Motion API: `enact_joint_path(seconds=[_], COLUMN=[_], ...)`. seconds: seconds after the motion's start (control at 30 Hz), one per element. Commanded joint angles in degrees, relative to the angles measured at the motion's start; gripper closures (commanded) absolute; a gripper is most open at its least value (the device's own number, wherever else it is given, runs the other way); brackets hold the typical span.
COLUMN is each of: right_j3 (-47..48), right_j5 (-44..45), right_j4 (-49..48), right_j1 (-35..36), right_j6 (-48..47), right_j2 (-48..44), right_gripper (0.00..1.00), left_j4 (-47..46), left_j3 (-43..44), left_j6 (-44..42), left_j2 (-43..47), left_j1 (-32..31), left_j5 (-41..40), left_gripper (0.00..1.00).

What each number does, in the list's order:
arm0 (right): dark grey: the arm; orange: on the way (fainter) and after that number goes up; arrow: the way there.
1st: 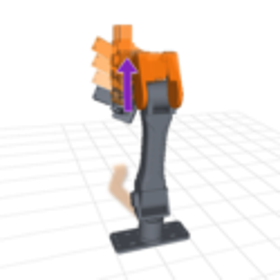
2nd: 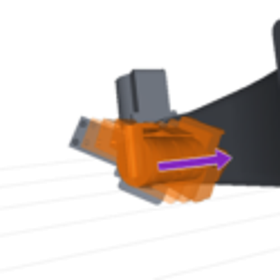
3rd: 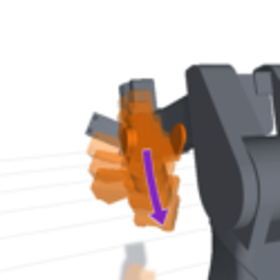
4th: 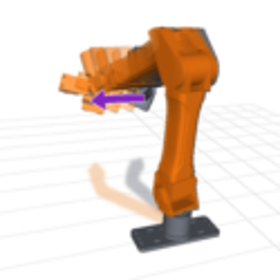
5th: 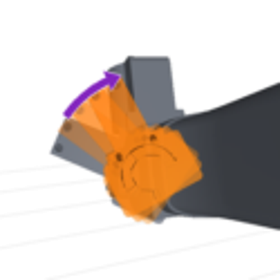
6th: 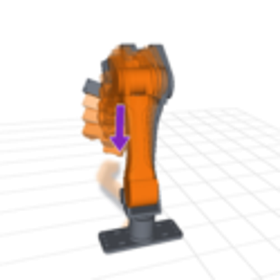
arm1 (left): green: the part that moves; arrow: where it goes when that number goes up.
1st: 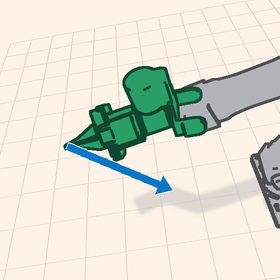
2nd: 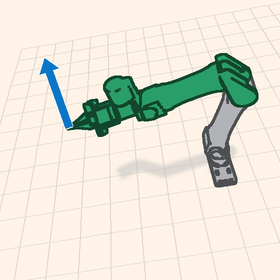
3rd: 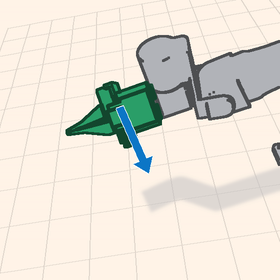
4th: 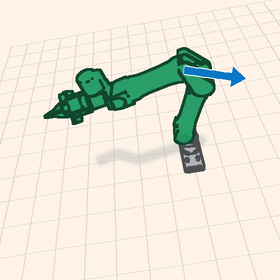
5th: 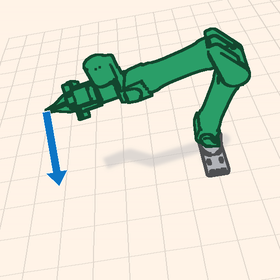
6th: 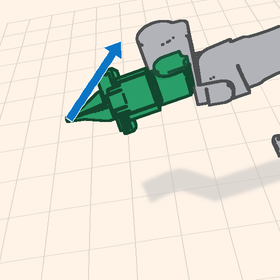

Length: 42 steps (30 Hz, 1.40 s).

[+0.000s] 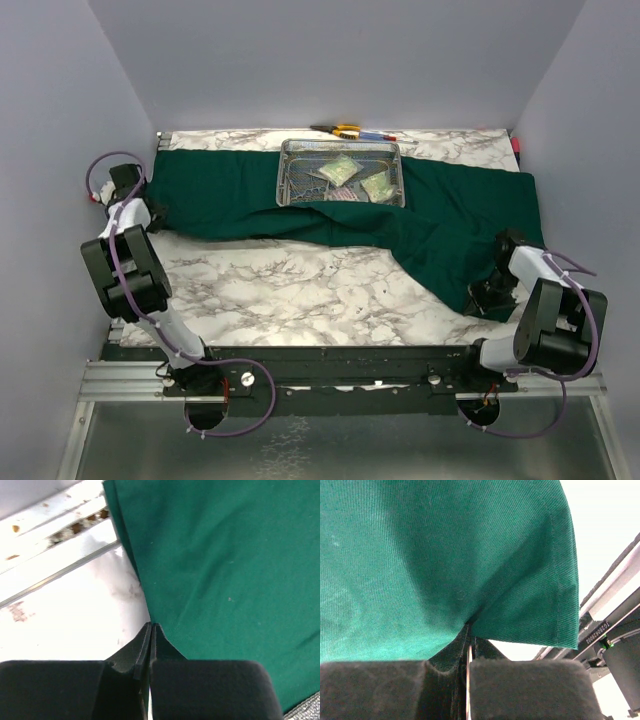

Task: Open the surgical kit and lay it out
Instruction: Open the surgical kit at the center of the board.

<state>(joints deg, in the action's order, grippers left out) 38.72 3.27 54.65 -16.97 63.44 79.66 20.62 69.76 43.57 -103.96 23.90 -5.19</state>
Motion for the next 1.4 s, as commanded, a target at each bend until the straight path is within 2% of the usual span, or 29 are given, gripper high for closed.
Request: enact_joint_path(seconds=[0.0, 0.33, 0.53, 0.7, 0.9, 1.13, 1.37], right_j3=[-1.01, 4.21, 4.29, 3.74, 6.15, 9.42, 11.49], right_j5=[10.04, 24.98, 25.95, 24.72, 26.14, 32.20, 37.47], right_j4=[-7.74, -5.39, -5.73, -6.50, -4.83, 1.33, 6.88], right_j1=[0.18, -1.80, -7.74, -15.19, -19.13, -20.52, -22.31], right_j6=[1.15, -4.21, -8.05, -10.89, -10.85, -4.80, 1.15], right_j2=[-1.36, -6.28, -6.18, -2.41, 1.81, 6.87, 7.78], right_gripper=[1.00, 1.00, 0.99, 1.00, 1.00, 1.00, 1.00], left_j4=[9.41, 19.92, 24.31, 28.06, 34.59, 40.88, 48.95], left_j3=[-0.86, -11.64, -20.83, -24.40, -21.49, -20.71, -20.27], left_j6=[-3.19, -4.34, -1.93, 0.80, 4.99, 12.90, 22.19], left_j2=[10.78, 31.18, 37.41, 38.66, 37.41, 36.05, 35.25], left_j1=[-0.08, 0.00, -0.06, -0.03, 0.26, 1.63, 3.59], left_j5=[-6.40, -8.66, -12.69, -16.96, -25.19, -28.56, -32.18], left_gripper=[1.00, 1.00, 1.00, 1.00, 1.00, 1.00, 1.00])
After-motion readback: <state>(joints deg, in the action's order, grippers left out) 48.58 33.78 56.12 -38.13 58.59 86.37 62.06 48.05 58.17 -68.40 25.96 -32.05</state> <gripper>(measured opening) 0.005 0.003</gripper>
